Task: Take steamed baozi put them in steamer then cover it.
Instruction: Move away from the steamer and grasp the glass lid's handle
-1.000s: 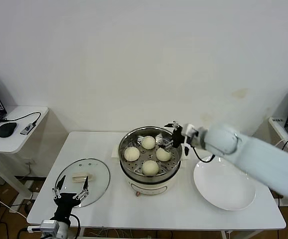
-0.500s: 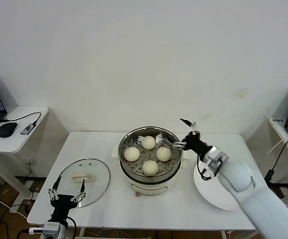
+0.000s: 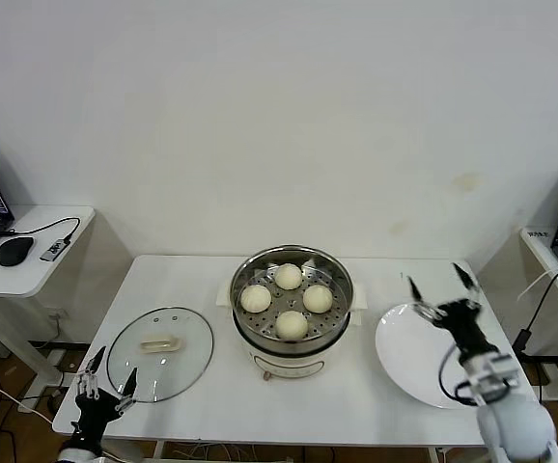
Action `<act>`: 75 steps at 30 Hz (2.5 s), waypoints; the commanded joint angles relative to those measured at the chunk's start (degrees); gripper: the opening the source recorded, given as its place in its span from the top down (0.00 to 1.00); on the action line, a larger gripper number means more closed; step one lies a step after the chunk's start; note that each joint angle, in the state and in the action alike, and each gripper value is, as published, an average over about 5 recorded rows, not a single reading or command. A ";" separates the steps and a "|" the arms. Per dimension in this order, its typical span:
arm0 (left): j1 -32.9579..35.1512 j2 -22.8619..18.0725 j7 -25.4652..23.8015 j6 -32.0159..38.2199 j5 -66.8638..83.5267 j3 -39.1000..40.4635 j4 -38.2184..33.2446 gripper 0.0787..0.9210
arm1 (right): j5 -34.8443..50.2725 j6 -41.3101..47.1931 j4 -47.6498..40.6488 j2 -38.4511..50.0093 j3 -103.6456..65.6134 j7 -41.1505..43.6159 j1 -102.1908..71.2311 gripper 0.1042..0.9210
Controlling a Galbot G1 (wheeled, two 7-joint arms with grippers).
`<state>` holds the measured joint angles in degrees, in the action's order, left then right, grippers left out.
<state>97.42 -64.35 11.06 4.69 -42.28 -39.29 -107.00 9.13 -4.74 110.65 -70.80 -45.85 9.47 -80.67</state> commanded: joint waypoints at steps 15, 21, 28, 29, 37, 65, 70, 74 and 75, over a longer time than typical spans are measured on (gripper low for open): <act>-22.02 4.82 -0.59 1.91 -22.15 8.99 21.10 0.12 | -5.36 -2.79 -0.09 -11.63 -18.23 -1.69 -11.27 0.12; -25.32 4.42 -0.80 1.45 -22.23 11.23 24.54 0.12 | -5.80 -3.52 0.63 -12.06 -19.60 -1.71 -12.23 0.12; -28.22 4.18 -0.50 1.49 -22.22 12.96 27.58 0.12 | -6.32 -3.97 0.70 -12.38 -20.12 -1.69 -12.95 0.12; -28.61 4.19 -0.46 1.49 -22.22 13.16 28.01 0.12 | -6.42 -4.01 0.68 -12.45 -20.11 -1.68 -12.93 0.12; -30.97 4.15 -0.25 1.50 -22.10 13.91 29.98 0.12 | -7.21 -4.30 0.24 -12.90 -19.73 -1.56 -12.87 0.12; -34.27 4.32 -1.64 1.64 -19.88 16.43 32.67 0.51 | -9.53 -4.87 0.02 -14.20 -18.63 -1.04 -13.28 0.12; -34.59 3.98 -1.53 1.75 -19.47 16.61 34.01 0.56 | -9.60 -4.91 -0.04 -14.22 -18.60 -0.92 -13.42 0.12; -34.39 4.11 -1.35 1.80 -19.06 16.54 33.91 0.64 | -9.67 -4.90 -0.08 -14.25 -18.53 -0.85 -13.43 0.12; -34.26 4.15 -1.28 1.80 -18.97 16.48 33.73 0.67 | -9.69 -4.90 -0.09 -14.26 -18.48 -0.84 -13.42 0.12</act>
<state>63.29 -60.40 9.63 6.51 -61.65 -22.83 -74.00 -0.43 -9.58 110.54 -85.00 -64.41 8.58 -94.08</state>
